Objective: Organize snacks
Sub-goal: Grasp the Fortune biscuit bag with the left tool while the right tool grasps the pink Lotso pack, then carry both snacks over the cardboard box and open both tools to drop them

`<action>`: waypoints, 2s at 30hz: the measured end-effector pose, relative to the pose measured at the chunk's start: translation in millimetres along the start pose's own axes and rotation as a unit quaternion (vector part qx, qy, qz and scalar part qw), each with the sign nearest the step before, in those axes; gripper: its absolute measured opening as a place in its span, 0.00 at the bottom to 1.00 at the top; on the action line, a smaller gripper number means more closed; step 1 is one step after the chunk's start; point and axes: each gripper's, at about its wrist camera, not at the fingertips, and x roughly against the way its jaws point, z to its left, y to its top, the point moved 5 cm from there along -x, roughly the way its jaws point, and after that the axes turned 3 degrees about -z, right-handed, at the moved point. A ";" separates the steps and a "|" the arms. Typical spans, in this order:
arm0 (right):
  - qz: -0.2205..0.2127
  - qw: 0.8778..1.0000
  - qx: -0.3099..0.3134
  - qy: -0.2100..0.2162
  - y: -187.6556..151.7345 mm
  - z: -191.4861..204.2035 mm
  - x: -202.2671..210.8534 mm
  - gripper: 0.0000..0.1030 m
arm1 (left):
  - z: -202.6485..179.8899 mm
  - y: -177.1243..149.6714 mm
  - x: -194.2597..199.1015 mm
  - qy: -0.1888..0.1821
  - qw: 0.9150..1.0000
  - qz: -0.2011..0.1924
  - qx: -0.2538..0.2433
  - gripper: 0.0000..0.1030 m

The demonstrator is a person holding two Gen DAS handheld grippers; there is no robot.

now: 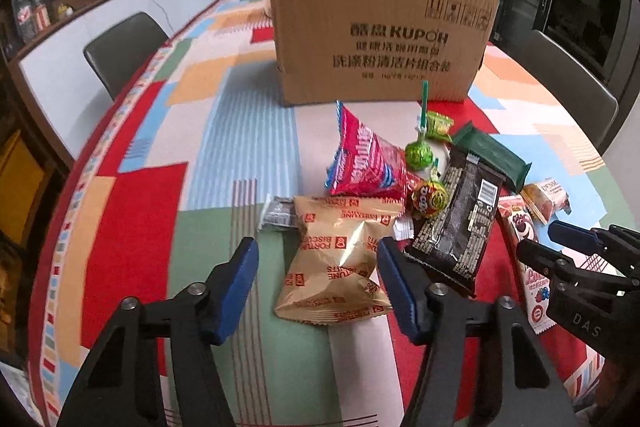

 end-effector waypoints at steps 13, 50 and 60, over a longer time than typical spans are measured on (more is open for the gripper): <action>0.018 1.000 0.007 0.002 5.0 3.8 -18.3 0.36 | -3.8 3.3 -18.6 -0.037 0.999 0.023 0.008 0.43; -0.103 0.992 0.035 0.069 46.4 15.6 53.3 0.31 | -16.2 53.1 75.1 -0.030 0.993 -0.113 -0.016 0.36; -0.169 0.982 0.030 0.081 105.6 12.6 71.5 0.32 | -13.7 109.8 85.4 -0.025 0.984 -0.174 -0.028 0.36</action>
